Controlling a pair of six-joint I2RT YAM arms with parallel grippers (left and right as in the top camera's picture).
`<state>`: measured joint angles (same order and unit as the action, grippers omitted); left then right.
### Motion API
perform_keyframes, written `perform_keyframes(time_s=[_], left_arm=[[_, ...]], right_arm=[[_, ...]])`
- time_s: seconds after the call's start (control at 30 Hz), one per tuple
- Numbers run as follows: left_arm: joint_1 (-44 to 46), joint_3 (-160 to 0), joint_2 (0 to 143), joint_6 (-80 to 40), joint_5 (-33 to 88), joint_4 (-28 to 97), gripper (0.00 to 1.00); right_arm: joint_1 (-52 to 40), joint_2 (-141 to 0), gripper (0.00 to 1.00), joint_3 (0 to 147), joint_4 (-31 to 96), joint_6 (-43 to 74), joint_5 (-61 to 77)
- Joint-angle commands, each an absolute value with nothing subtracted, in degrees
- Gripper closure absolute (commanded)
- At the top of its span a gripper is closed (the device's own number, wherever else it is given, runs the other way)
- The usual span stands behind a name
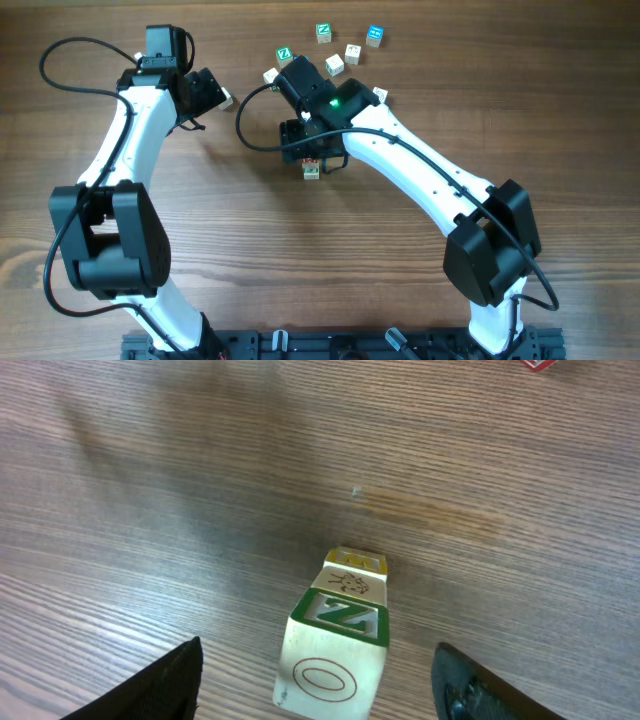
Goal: Form a tower
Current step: 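Raise the right gripper and move it to the blue-trimmed D block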
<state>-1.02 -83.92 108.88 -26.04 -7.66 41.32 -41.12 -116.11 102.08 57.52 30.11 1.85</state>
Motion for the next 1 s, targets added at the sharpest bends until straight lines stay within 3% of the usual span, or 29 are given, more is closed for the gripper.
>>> perform_keyframes(time_s=[0.0,0.2,0.43,0.7,0.73,0.8,0.87,0.97], left_arm=[[-1.02,-83.57,109.58,-25.78,-8.03,41.32,0.0],[-1.02,-83.55,109.58,-25.78,-8.03,41.32,0.0],[-1.02,-83.55,109.58,-25.78,-8.03,41.32,0.0],[-1.02,-83.55,109.58,-25.78,-8.03,41.32,0.0],[-1.02,-83.57,109.58,-25.78,-8.03,41.32,0.0],[-1.02,-83.55,109.58,-25.78,-8.03,41.32,0.0],[-1.02,-83.55,109.58,-25.78,-8.03,41.32,0.0],[-1.02,-83.57,109.58,-25.78,-8.03,41.32,0.0]], right_arm=[[-41.32,-116.92,0.26,101.65,54.24,29.54,0.73],[-37.34,-116.92,0.22,101.65,45.23,32.08,-13.34],[-30.11,-121.6,0.21,101.65,41.6,32.1,-13.26],[-29.69,-131.09,0.17,101.65,32.01,32.12,-13.1],[-29.69,-131.79,0.19,101.65,31.03,32.12,-13.13],[-29.69,-131.94,0.37,101.65,30.65,33.1,-13.13],[-29.69,-131.94,0.43,101.65,31.09,33.12,-13.1],[-29.71,-131.94,0.45,101.65,33.04,33.17,-13.08]])
